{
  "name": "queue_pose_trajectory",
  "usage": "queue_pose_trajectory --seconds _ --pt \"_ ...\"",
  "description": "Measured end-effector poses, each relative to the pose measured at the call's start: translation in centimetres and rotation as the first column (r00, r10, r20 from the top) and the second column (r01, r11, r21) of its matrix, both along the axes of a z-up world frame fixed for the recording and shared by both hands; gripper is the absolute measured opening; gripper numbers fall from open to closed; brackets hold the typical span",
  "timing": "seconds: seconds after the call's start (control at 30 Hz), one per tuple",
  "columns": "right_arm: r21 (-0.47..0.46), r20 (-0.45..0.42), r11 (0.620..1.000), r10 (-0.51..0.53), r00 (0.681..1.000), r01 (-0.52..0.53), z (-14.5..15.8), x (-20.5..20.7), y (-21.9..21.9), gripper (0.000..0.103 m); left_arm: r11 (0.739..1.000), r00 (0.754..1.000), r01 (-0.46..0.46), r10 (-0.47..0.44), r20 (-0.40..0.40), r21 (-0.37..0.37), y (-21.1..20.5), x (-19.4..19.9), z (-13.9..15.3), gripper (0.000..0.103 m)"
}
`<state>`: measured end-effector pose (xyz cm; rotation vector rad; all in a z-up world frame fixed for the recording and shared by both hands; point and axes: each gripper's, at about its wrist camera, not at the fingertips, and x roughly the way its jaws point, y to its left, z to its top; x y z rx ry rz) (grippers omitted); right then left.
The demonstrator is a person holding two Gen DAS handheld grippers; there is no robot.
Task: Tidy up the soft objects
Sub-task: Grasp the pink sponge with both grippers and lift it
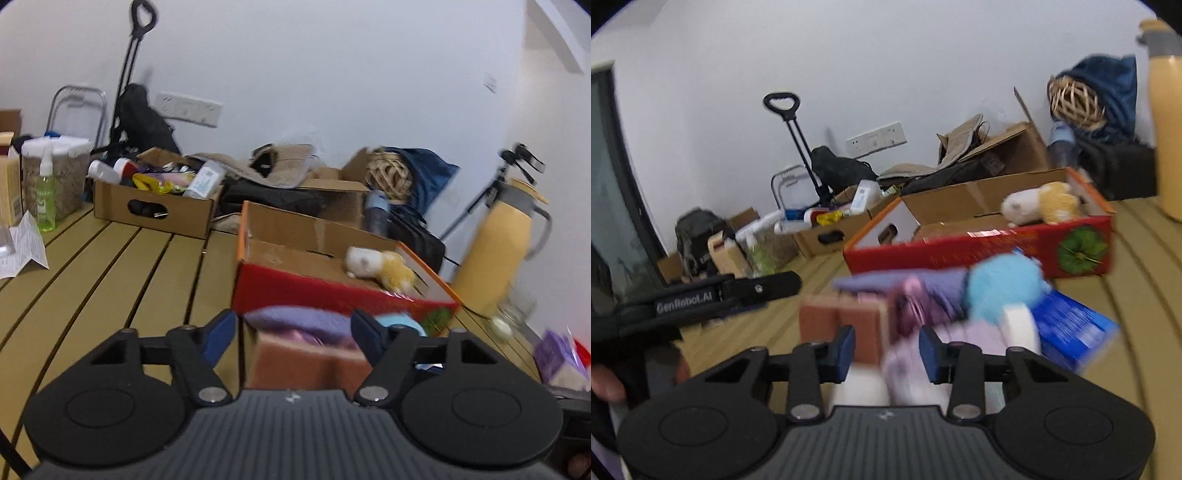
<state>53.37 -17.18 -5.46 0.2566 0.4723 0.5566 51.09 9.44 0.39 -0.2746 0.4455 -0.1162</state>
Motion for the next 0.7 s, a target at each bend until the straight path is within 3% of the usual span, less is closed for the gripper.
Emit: queue_pose_trajectory --seconds 0.13,0.37,0.47,0.5,0.6,0.7 --pt "0.050 -0.051 0.999 0.000 0.999 0.003 -0.8 3.1 1.4 0.025 0.997 0.996 0.030 -0.036 -0.083 -0.070 1.0 1.9 -2.2 0.042" --pt "0.150 -0.137 0.988 0.040 0.990 -0.019 -1.8 4.0 1.3 0.027 0.970 0.990 0.061 -0.089 -0.110 -0.234 3.4 2.1 -3.4 0.041" --pt "0.127 -0.145 0.992 0.039 0.989 -0.020 -1.9 4.2 1.6 0.030 0.954 0.987 0.081 -0.118 -0.111 -0.290 4.0 2.3 -3.4 0.046" --pt "0.124 -0.151 0.992 0.042 0.988 -0.023 -2.0 4.2 1.6 0.033 0.951 0.987 0.072 -0.112 -0.118 -0.299 4.1 2.4 -3.5 0.055" --pt "0.092 -0.162 0.995 0.059 0.985 -0.045 -2.4 3.9 1.9 0.037 0.967 0.985 0.043 -0.083 -0.150 -0.253 4.1 2.3 -3.8 0.060" --pt "0.055 -0.138 0.997 0.056 0.989 -0.049 -2.7 3.2 2.2 0.036 0.971 0.978 0.071 -0.113 -0.176 -0.229 4.1 1.8 -4.9 0.062"
